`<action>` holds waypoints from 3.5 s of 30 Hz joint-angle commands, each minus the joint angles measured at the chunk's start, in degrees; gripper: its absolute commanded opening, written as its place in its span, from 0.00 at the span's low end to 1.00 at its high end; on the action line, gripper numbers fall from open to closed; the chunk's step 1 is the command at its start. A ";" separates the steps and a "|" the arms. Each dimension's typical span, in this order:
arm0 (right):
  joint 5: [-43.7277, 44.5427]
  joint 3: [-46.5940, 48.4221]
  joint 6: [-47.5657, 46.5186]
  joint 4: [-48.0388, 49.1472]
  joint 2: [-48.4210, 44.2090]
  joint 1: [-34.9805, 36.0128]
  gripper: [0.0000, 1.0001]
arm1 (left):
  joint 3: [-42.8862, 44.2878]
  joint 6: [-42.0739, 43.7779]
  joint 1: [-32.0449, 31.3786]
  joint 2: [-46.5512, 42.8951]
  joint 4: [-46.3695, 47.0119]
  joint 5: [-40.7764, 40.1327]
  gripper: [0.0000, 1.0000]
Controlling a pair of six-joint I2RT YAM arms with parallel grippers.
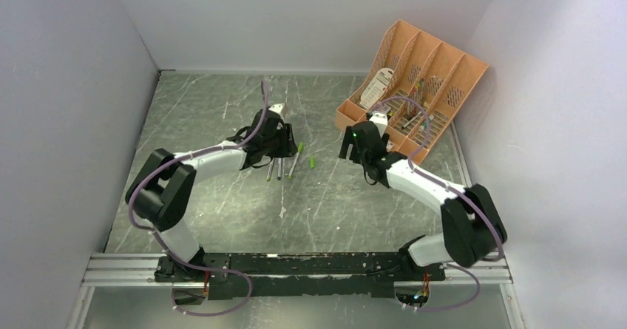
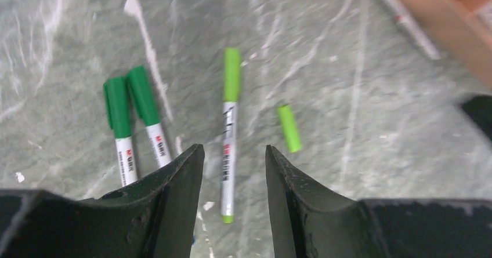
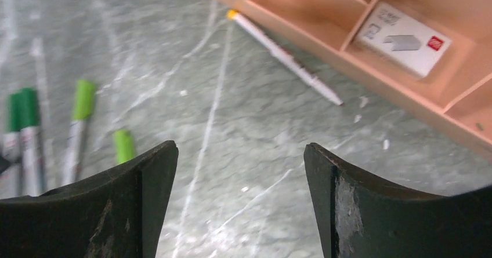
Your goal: Insert the pens into the pen caps
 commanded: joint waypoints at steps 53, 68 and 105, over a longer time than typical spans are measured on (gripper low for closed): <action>-1.94 -2.53 -6.68 19.40 23.36 -9.91 0.59 | -1.54 -0.59 -0.05 9.05 7.57 -0.94 0.07; -6.49 -5.19 -7.91 18.40 21.59 -6.49 0.36 | -2.50 -0.85 1.35 5.26 7.66 1.86 0.07; -2.83 -6.51 -9.09 12.68 17.20 -0.07 0.00 | -6.00 -1.99 2.75 -5.77 16.44 9.81 0.47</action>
